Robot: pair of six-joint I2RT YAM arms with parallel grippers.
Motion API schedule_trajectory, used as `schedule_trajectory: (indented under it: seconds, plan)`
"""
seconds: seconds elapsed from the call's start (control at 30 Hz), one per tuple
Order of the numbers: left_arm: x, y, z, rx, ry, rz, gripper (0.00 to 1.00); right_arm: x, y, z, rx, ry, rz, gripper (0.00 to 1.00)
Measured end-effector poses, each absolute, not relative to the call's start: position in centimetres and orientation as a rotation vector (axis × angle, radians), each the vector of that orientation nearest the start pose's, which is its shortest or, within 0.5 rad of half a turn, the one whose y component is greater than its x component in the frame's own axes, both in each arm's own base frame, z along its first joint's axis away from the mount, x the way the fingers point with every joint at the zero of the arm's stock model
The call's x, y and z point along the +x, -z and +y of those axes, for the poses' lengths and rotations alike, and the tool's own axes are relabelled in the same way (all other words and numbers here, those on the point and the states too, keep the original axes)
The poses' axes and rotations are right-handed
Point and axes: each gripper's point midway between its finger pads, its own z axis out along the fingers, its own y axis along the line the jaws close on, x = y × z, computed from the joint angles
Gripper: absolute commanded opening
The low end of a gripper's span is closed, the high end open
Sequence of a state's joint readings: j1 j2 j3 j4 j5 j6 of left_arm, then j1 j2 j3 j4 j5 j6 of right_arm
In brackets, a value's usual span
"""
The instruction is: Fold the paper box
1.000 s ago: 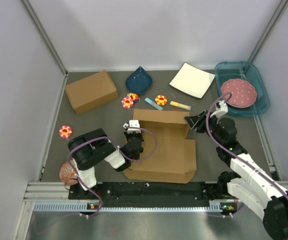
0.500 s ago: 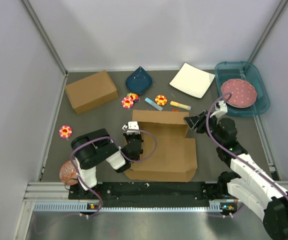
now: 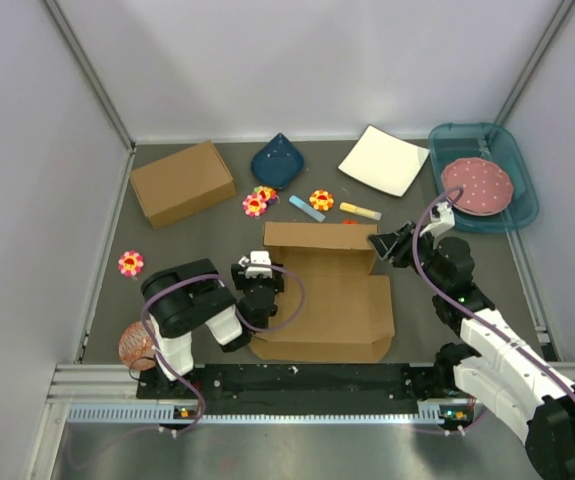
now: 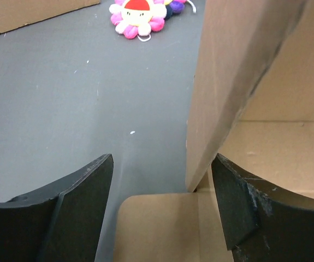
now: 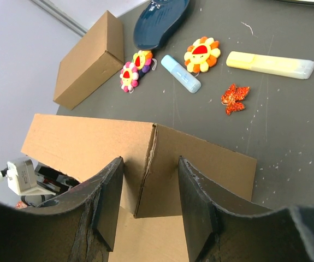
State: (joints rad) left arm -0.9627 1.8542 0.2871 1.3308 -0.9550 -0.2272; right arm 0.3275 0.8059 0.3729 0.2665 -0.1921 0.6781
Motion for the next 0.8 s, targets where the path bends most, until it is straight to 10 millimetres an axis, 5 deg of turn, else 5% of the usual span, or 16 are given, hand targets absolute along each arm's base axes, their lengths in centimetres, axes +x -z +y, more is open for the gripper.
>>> schedule_trajectory:
  seconds: [0.27,0.53,0.8]
  plan:
    - [28.5,-4.1,-17.6,0.051,0.017,1.723,0.79,28.1,-18.4,15.8,0.174,-0.897,1.814,0.44]
    - [29.1,-8.5,-18.3,0.01,0.085,1.633,0.81,28.1,-18.4,15.8,0.174,-0.897,1.814,0.45]
    - [30.4,-10.1,-18.4,-0.034,0.085,1.6,0.74,28.1,-18.4,15.8,0.173,-0.898,1.815,0.45]
